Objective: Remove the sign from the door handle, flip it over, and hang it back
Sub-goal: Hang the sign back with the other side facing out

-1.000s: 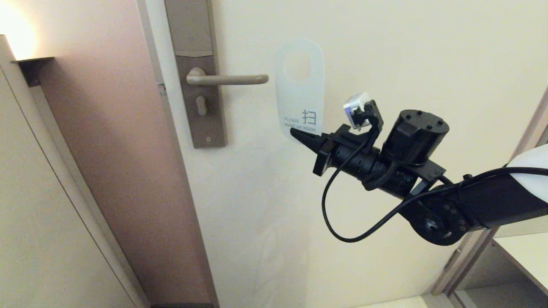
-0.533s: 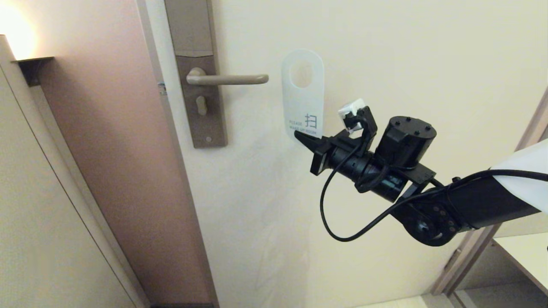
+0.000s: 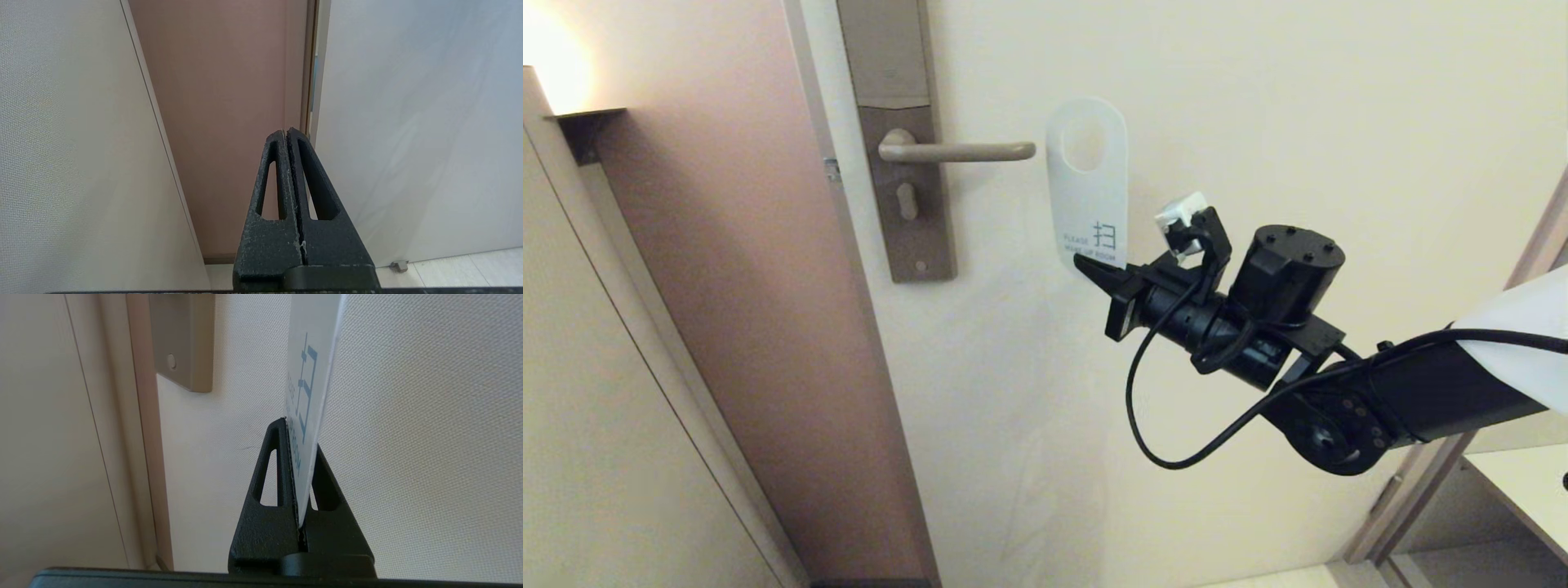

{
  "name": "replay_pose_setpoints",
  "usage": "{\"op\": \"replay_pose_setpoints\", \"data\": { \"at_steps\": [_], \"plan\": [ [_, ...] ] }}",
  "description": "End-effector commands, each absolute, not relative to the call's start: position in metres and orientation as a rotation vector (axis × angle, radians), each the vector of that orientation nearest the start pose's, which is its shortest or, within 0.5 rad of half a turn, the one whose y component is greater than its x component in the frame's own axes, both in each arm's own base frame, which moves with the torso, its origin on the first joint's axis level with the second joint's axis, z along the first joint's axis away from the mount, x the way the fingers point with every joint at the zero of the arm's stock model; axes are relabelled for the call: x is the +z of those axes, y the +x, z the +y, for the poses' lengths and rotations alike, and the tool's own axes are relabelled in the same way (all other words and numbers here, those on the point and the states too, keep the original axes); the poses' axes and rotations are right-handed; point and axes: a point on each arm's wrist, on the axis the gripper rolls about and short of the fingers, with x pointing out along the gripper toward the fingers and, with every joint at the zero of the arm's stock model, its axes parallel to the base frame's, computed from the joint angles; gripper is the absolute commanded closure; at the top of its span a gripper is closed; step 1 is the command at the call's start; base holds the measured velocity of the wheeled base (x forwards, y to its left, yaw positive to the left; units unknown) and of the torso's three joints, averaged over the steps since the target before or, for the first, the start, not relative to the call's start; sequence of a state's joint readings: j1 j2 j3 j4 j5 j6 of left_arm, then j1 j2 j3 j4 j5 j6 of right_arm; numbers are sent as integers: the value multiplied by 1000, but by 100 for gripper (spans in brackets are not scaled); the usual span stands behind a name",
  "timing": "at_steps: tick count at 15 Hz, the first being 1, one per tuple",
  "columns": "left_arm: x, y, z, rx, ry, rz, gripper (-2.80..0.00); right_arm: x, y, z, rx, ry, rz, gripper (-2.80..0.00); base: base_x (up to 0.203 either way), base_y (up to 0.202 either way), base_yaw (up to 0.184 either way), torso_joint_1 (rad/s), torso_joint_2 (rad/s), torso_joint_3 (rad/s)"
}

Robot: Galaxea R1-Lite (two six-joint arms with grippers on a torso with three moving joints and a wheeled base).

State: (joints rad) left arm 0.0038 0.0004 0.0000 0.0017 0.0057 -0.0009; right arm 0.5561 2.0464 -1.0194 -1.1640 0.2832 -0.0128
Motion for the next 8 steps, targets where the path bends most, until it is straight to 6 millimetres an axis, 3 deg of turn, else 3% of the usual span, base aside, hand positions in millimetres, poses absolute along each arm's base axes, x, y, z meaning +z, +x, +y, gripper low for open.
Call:
{"op": "replay_pose_setpoints", "data": {
  "at_steps": [1, 8],
  "plan": [
    [75, -23, 0, 11, -2, 2, 0, 168, 333, 216, 842, 7, -150, 0, 0, 0, 0, 0, 0, 0],
    [75, -23, 0, 10, -2, 2, 0, 160, 343, 222, 837, 5, -134, 0, 0, 0, 0, 0, 0, 0]
  ]
}}
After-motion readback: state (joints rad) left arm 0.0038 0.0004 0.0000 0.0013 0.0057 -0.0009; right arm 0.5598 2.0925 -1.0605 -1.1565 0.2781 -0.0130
